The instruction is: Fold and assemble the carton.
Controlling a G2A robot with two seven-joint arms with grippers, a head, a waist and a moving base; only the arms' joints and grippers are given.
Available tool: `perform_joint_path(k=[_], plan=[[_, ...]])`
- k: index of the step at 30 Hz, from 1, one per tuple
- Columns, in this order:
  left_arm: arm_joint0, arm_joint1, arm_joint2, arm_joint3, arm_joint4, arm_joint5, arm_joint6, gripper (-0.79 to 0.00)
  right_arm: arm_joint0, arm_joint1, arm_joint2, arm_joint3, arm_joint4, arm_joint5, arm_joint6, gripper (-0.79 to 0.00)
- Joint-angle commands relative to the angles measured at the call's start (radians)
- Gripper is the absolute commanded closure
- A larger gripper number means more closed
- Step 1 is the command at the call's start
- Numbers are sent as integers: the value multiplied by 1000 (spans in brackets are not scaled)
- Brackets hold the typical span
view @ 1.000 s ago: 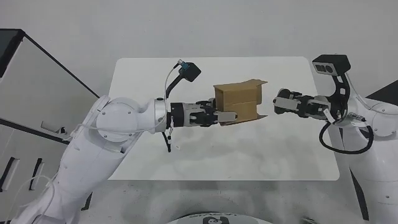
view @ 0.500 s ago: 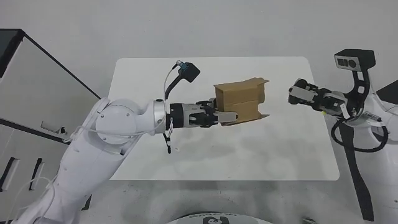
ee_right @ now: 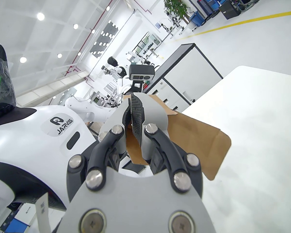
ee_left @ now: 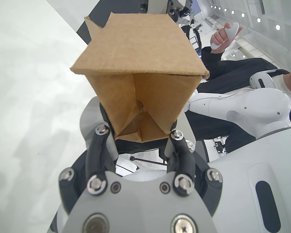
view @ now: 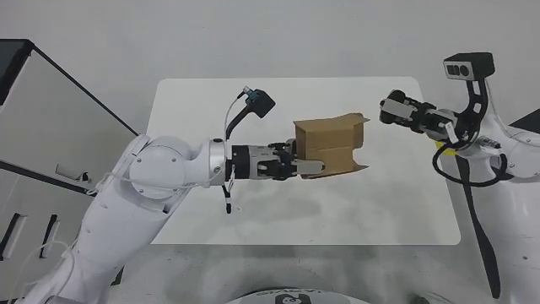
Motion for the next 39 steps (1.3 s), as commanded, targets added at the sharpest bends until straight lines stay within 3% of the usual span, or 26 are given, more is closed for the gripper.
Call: perform_joint_path(k=[1, 16, 27, 39], plan=[[-1, 0, 1, 0, 0, -1, 1, 0, 20, -1, -34, 12, -10, 15, 15, 0], [3, 2, -2, -7, -3, -3, 9, 0, 64, -3, -133, 46, 1, 66, 100, 0], [-1, 2, 6, -14, -10, -10, 12, 0, 83, -9, -196, 52, -4, 62, 88, 0], [27, 13, -64, -18, 3, -12, 40, 0, -11, 9, -50, 0, 18, 46, 58, 0]])
